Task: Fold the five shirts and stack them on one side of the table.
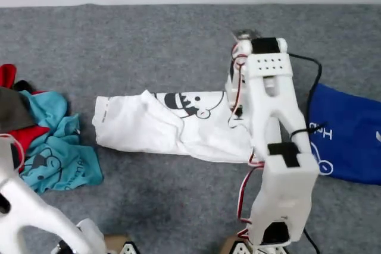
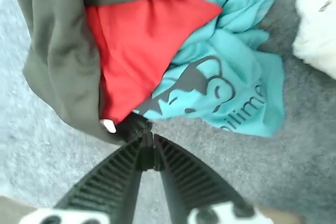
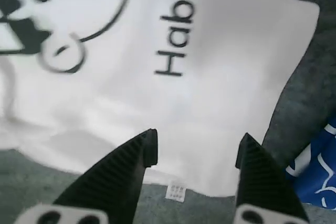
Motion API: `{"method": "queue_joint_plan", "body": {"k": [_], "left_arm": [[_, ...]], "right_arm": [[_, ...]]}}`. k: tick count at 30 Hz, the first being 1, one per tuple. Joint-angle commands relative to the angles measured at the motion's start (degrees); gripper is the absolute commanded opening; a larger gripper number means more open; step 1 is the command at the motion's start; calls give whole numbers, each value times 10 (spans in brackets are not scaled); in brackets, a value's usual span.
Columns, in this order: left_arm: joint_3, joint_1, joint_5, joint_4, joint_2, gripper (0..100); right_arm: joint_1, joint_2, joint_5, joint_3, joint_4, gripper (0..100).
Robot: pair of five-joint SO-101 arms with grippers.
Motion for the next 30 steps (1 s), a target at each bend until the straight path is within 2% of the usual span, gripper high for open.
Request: {"method": "queue_joint_plan", "body": {"k": [1,8,15,21,26,30], "left_arm": [[-18,38,4,16,-37,6],[-17,54,5,16,-42,6],[22,51,6,16,-47,6],[39,50,6,16,-47,6],[40,50,6,16,-47,6],[40,50,6,16,-47,6]], "right_arm": [[32,24,-13,-4,-23,254],[68,70,-14,-4,-49,255],[52,131,-10,-4,-91,244],[51,153,-8,-4,-78,5],[51,121,29,-25,-22,11],[73,58,99,-47,30,10]]}}
